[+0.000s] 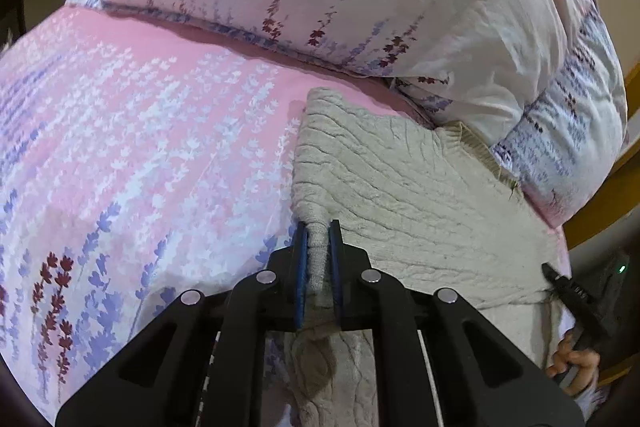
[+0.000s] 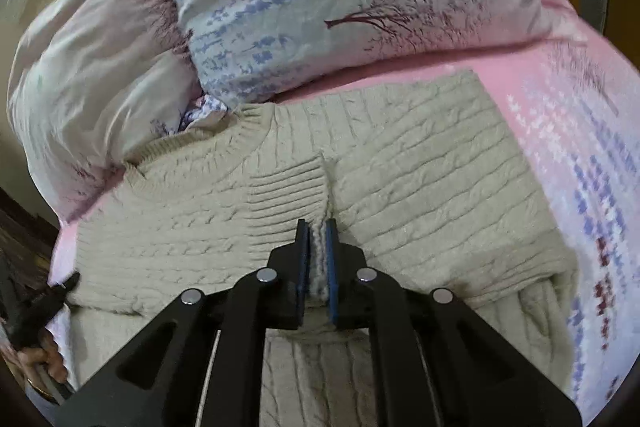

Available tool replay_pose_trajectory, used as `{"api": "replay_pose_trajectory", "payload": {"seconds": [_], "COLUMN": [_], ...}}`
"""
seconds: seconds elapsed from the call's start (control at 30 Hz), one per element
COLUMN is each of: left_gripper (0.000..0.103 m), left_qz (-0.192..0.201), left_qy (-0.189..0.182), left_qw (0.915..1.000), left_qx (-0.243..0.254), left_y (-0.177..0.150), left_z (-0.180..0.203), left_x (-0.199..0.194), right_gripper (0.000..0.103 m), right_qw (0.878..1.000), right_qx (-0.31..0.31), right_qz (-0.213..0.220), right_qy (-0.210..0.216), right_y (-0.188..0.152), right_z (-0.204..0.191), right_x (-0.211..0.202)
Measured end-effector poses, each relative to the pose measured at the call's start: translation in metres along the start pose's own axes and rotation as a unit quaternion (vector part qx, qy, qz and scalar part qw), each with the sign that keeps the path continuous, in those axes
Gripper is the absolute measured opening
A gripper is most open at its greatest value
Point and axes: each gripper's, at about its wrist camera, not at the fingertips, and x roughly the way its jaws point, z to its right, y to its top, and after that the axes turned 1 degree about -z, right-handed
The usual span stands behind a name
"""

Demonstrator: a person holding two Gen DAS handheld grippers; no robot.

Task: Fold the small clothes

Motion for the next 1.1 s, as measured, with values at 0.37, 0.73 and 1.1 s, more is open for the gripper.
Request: {"api": "replay_pose_trajectory", "payload": {"seconds": [0.37, 0.73, 1.1], "left_gripper": [0.049, 0.049, 0.035], "left_qz": [0.012, -0.016, -0.046], "left_qy": [-0.087, -0.109, -0.185], "left_qw": [0.9962, 0.9939, 0.9817], "left_qx": [0.003, 0.004, -0.003], "left_y": [-0.062, -0.157, -0.221], "left_z": [-0.026, -0.013, 0.017], "left_x": [-0.093, -0.124, -0.136], "right_gripper": [0.061, 0.041, 0.028], "right_qw": [0.997, 0.986, 0.954], "right_qx": [0.054, 0.096, 0.075], "right_qz": [0.017, -0.028, -0.093], "right_qy": [0.052, 0.136, 0.276], "right_y": [-0.048, -0.122, -0.187], "right_z": [0.087, 0.142, 0.133], "right_x": [-0.098, -0.13, -0.156]}}
